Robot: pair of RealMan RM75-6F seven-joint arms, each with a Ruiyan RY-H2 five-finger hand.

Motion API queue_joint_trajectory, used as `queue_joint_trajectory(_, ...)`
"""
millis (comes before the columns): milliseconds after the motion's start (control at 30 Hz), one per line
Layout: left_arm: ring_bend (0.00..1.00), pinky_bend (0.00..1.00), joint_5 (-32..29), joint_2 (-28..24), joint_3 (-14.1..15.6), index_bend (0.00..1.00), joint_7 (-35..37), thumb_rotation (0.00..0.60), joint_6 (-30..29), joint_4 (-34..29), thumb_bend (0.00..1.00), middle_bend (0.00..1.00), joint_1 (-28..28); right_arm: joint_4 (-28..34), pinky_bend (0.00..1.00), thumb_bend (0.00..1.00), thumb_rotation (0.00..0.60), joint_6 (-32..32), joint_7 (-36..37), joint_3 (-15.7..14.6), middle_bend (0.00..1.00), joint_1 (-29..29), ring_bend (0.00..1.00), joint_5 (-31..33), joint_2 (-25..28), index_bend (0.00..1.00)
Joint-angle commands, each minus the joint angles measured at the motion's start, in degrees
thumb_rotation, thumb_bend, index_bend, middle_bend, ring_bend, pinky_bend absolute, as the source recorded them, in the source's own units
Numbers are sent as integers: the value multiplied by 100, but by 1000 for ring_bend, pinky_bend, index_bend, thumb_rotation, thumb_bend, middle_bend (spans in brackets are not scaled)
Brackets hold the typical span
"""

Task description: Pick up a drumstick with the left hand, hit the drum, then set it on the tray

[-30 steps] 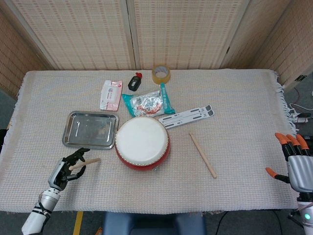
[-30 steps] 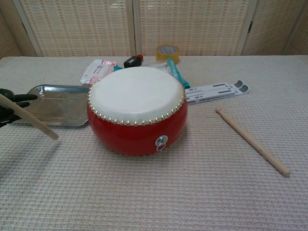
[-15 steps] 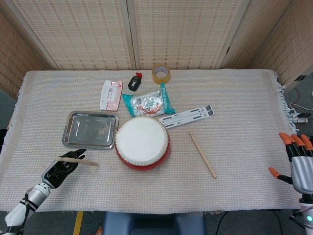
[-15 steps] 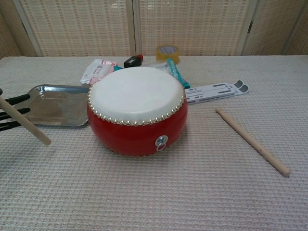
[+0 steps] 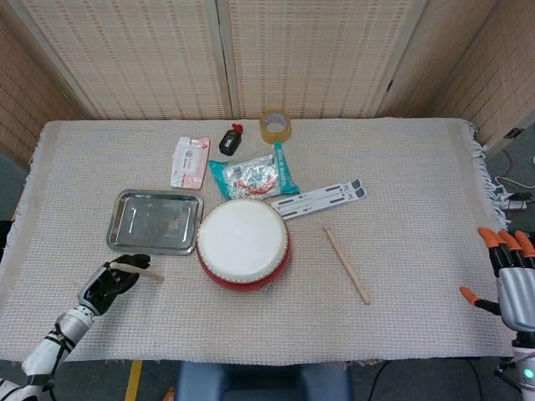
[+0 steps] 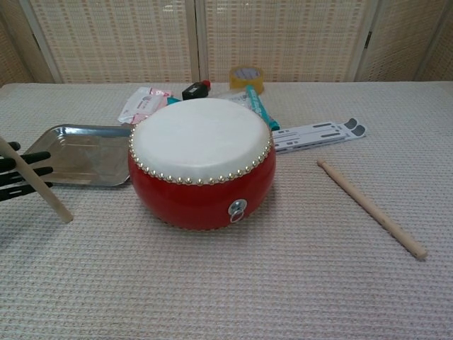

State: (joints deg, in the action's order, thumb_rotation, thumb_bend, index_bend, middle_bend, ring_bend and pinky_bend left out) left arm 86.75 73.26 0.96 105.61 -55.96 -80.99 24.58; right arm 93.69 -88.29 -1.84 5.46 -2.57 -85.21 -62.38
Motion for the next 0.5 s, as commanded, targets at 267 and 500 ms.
queue_joint_trajectory(267,259,196,-562,226,-367,555,-382,600,256,-199,408,367,66,-17,29,64,600,-26,32,3,122,23,0,16,-8,91)
queue_joint_trajectory(500,338,258,-682,447,-547,557,-239,600,378,-49,413,431,89,-37,29,64,600,-20,66,10,122,22,0,20,-3,90)
